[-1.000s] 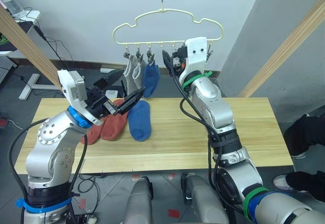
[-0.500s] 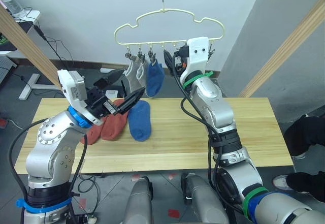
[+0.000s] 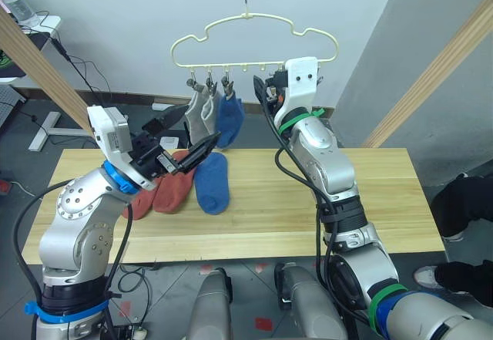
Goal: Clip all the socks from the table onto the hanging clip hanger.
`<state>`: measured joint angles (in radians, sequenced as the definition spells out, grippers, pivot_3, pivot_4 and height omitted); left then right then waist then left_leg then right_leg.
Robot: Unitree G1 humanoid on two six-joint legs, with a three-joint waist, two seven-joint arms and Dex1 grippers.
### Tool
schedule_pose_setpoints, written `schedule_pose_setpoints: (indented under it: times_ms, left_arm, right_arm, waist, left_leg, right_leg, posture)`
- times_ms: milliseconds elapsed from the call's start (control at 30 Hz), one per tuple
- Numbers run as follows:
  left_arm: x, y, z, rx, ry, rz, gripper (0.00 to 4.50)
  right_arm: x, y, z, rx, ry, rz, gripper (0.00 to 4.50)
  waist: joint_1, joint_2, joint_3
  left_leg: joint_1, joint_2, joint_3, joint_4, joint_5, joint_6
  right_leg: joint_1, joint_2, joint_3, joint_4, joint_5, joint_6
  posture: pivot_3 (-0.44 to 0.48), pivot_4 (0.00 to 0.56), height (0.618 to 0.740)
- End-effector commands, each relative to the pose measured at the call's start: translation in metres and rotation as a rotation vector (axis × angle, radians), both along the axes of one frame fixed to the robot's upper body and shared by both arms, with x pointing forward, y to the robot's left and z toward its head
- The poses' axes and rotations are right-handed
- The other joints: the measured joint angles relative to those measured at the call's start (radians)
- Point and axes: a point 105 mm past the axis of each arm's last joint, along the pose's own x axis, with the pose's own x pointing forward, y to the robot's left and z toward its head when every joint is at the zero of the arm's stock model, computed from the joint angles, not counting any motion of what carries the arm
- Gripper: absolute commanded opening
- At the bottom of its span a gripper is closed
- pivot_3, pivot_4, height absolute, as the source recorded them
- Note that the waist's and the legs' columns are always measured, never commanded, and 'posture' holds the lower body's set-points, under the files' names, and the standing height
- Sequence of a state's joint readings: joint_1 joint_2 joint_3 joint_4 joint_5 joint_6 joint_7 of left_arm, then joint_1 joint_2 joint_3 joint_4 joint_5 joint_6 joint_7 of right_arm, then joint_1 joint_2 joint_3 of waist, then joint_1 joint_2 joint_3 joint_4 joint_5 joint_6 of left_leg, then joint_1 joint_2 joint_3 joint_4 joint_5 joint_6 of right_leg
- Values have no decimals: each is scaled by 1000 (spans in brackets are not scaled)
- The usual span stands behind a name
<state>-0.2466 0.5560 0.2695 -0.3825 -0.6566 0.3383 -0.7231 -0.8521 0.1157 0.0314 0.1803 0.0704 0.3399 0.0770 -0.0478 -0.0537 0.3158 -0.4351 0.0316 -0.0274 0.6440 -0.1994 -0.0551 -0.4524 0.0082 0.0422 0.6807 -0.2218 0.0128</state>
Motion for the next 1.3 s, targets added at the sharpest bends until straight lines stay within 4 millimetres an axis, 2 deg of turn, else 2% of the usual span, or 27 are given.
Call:
schedule_pose_setpoints:
  times_ms: [33, 233, 333, 467, 533, 767, 967, 1033, 1100, 1200, 1300]
  left_arm:
    - [-5, -3, 8, 11, -41, -11, 4500]
    - [-4, -4, 9, 6, -41, -9, 4500]
    - [-4, -5, 9, 6, -41, -12, 4500]
    - [-4, -5, 9, 6, -42, -10, 4500]
    - [-5, -5, 9, 7, -40, -11, 4500]
    - [-6, -5, 6, 8, -35, -6, 4500]
    - [-3, -2, -9, 31, 31, 25, 4500]
    - [6, 4, -48, 115, 189, 104, 4500]
    - [12, 8, -77, 161, 303, 155, 4500]
    - [19, 5, -99, 203, 373, 180, 4500]
    - [37, 1, -126, 283, 414, 231, 4500]
  right_arm:
    - [-5, 0, 18, 23, -61, 1, 2673]
    - [-5, 0, 18, 23, -62, 3, 2673]
    - [-5, 0, 17, 27, -60, 4, 2101]
    - [-4, -1, 17, 26, -58, 0, 747]
    - [-4, -2, 17, 24, -57, -1, 302]
    - [-4, -11, 16, 9, -48, 6, 302]
    - [-13, -17, 21, 19, 6, 137, 302]
    - [-24, -18, 24, 28, 102, 325, 302]
    - [-36, -19, 26, 39, 184, 463, 302]
    - [-46, -20, 25, 36, 256, 553, 302]
    - [-52, -21, 27, 10, 282, 599, 302]
  waist:
    - [0, 0, 0]
    - [0, 0, 0]
    - [0, 0, 0]
    - [0, 0, 0]
    - [0, 0, 0]
    - [0, 0, 0]
    - [1, 0, 0]
    - [1, 0, 0]
    - [-1, 1, 0]
    - [-3, 1, 1]
    - [-6, 3, 2]
  left_leg:
    - [0, 0, 0, 0, 0, 0]
    - [0, 0, 0, 0, 0, 0]
    - [0, 0, 0, 0, 0, 0]
    - [0, 0, 0, 0, 0, 0]
    - [0, 0, 0, 0, 0, 0]
    - [0, 0, 0, 0, 0, 0]
    - [0, 0, 0, 0, 0, 0]
    - [0, 0, 0, 0, 0, 0]
    - [0, 0, 1, -1, 0, 0]
    - [0, 1, 0, -1, 0, 0]
    - [0, 1, 0, -1, 0, 1]
  right_leg:
    - [0, 0, 0, 0, 0, 0]
    - [0, 0, 0, 0, 0, 0]
    - [0, 0, 0, 0, 0, 0]
    - [0, 0, 0, 0, 0, 0]
    - [0, 0, 0, 0, 0, 0]
    - [0, 0, 0, 0, 0, 0]
    - [0, 0, 0, 0, 0, 1]
    - [0, 0, 0, 0, -1, 1]
    - [0, 0, 1, 0, -1, 1]
    - [0, 0, 0, 0, -1, 2]
    - [0, 2, 0, 0, -3, 5]
  posture:
    - [5, 262, 740]
    - [5, 263, 740]
    - [7, 262, 740]
    - [8, 263, 740]
    - [10, 264, 740]
    - [14, 262, 740]
    - [6, 263, 740]
    - [-12, 266, 740]
    - [-22, 268, 740]
    - [-43, 278, 740]
    - [-68, 289, 740]
